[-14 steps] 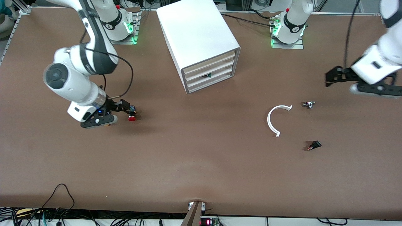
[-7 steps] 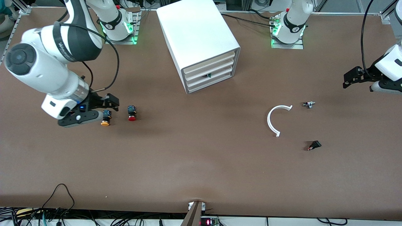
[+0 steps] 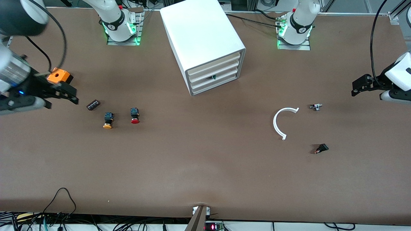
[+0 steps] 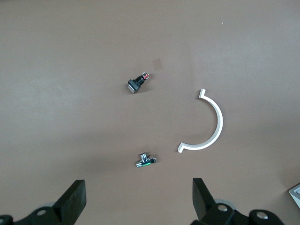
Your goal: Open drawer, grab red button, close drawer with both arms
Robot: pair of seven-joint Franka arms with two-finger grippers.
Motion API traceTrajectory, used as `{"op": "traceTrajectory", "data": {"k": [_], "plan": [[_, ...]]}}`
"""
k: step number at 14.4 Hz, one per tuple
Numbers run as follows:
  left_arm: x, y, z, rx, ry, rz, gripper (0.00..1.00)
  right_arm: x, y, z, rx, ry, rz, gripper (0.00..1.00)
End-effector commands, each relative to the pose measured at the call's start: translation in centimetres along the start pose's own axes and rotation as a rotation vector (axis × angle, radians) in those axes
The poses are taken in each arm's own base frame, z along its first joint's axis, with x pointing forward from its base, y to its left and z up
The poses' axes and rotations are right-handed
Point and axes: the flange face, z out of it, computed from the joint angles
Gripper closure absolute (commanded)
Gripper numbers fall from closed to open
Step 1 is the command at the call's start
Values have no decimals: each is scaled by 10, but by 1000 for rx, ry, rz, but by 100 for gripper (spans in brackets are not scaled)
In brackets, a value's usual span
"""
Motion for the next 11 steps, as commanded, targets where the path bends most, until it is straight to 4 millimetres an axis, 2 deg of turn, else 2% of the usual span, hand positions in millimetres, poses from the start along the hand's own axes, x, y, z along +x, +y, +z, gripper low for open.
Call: {"op": "traceTrajectory", "data": {"k": [1,3,4,6,9,11], "plan": [[2,8,0,-26,-39,6,0,-16,17,-12,2,-26,-127,0],[7,8,-16,-19,-7,7,0,-24,43,-22,-3,-24,-159,0],[5,10,-21,-19,0,9,0,-28,50,-25,5,-49,-153,0],[9,20,-30,-15,16,17,0,-30,58,-49,-9,-31,-140,0],[4,26,-29,-23,-27,11,0,-33,63,-51,-34,-55,-157,0],[3,24,-31,-23,-26,6,0,-35,77,-51,-51,-58,-228,0]]}}
